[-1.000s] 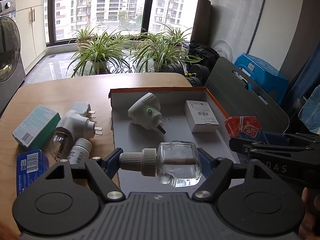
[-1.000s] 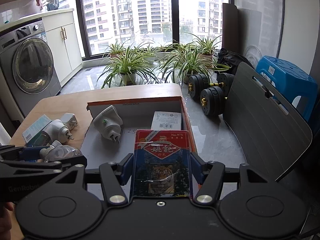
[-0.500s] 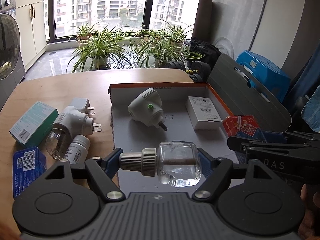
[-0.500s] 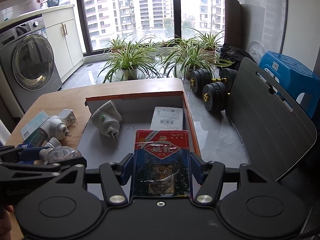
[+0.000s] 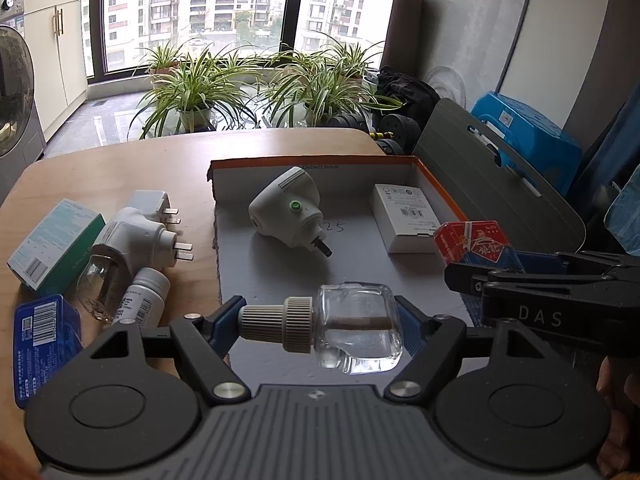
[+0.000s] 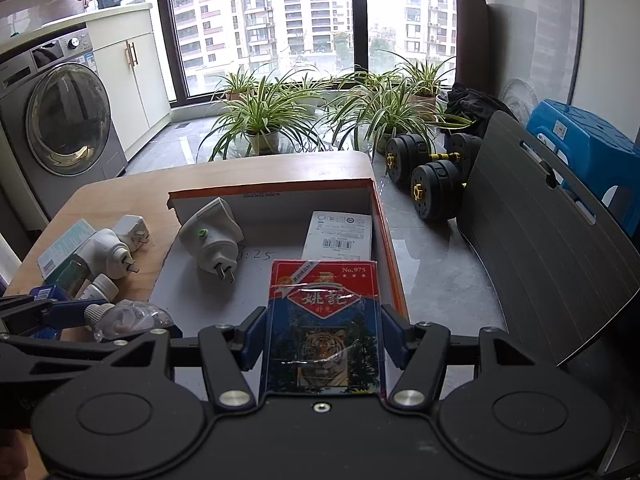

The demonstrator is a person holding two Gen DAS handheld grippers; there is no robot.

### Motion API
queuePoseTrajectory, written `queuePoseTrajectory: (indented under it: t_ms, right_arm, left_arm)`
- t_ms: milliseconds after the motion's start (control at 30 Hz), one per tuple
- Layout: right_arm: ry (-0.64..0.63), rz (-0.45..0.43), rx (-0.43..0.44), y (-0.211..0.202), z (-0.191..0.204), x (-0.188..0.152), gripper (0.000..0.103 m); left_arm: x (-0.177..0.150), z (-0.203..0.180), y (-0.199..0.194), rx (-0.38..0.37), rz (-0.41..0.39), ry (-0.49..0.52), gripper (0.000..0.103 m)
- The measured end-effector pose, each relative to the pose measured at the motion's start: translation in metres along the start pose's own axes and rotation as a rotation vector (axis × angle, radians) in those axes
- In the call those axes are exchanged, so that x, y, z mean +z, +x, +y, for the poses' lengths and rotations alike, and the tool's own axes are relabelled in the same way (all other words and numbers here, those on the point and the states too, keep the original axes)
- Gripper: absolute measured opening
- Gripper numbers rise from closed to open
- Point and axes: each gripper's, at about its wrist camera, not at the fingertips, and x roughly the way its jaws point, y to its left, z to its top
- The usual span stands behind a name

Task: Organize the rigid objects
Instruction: 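Lower the bottle into the tray and open left while right lowers and releases the card pack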

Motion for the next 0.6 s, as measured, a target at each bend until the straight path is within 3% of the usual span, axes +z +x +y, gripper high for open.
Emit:
queuePoseTrajectory:
  t_ms: [433,600]
  right_arm:
    - [0.059,-0.098,-0.037,-0.025,-0.019,0.003,0.078]
    - [0.056,-0.106,-0.046,-0.032,-0.016,0.002,0.078]
  left_arm:
    - [0.000,-0.008,0.015,-0.057,0.015,0.009,0.079]
    - [-0.002,-0.012,0.012,-0.065,-0.002,0.024,0.091]
